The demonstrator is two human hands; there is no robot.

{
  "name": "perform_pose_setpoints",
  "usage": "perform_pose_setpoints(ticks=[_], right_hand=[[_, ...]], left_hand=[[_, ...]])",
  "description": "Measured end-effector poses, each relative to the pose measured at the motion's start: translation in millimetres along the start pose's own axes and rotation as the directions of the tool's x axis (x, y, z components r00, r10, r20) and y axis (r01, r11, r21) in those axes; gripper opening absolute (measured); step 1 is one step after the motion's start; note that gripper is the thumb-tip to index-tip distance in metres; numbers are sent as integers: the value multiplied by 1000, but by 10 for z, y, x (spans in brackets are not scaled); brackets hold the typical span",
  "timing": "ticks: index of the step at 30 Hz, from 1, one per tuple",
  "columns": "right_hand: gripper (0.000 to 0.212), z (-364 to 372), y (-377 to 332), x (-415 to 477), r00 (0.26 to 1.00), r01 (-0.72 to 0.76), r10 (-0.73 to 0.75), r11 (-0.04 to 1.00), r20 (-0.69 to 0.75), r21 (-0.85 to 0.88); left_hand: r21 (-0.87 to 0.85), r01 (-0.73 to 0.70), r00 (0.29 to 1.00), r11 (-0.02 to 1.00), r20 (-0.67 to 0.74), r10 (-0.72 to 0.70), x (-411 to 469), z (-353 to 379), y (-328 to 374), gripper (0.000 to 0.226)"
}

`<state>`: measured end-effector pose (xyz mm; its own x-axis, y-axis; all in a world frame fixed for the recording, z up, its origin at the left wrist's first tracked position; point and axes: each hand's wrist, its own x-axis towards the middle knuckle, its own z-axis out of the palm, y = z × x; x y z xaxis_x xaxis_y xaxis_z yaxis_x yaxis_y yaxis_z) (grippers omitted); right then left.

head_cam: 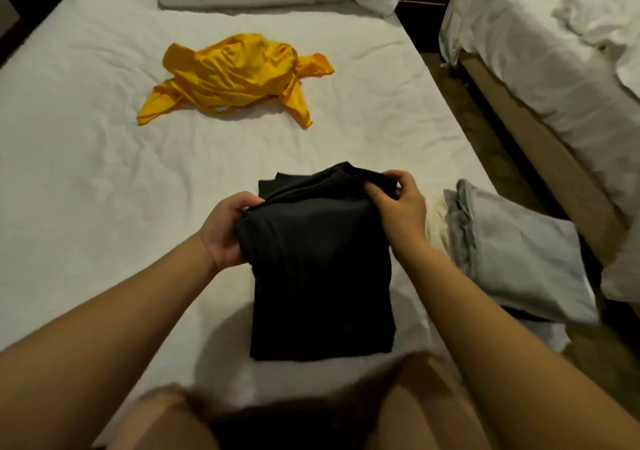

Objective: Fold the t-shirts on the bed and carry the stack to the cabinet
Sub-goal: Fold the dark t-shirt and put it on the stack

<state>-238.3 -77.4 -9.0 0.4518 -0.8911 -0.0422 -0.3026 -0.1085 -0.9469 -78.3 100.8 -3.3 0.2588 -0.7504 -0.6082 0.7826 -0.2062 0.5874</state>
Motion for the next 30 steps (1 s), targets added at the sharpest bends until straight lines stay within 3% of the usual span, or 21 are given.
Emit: perform_pose_setpoints(ticks=[1,3,6,11,15,17,20,22,24,26,30], right_hand=[[27,140,94,212,997,-66,67,998,28,-14],[48,402,383,517,975,-198,205,977,84,-83],[54,583,766,679,961,-260,272,950,48,-176],[30,521,952,672,984,-174,176,980,20,-96],[32,507,830,698,984,-165,167,985,-60,47],[34,526,793,720,981,-189,190,982,-42,18],[42,527,804,717,975,-218,221,969,16,-113],[49,482,812,709,976,-209,215,962,18,-173],[56,450,830,688,985,-166,173,949,2,-269],[57,460,856,676,994,-108,112,925,-12,-364],[53,507,800,812,994,-20,77,808,72,-589]], left_hand=[[-77,10,998,997,-54,-14,223,-69,47,33],[-238,38,990,971,-122,-69,608,-286,-2,58],[-359,60,998,931,-7,-67,855,-539,-205,78],[-114,-92,992,989,-94,81,928,-486,-328,34],[-244,-90,996,966,-42,82,983,-404,-301,43],[-217,-72,996,974,-72,58,1015,-399,-309,44],[-110,-118,989,987,-104,106,1019,-404,-350,47],[83,-224,943,971,-232,238,982,-402,-397,42],[450,-231,807,863,-407,428,936,-379,-420,37],[710,-90,665,699,-479,572,938,-362,-405,36],[754,-30,639,656,-490,593,1092,-275,-170,56]])
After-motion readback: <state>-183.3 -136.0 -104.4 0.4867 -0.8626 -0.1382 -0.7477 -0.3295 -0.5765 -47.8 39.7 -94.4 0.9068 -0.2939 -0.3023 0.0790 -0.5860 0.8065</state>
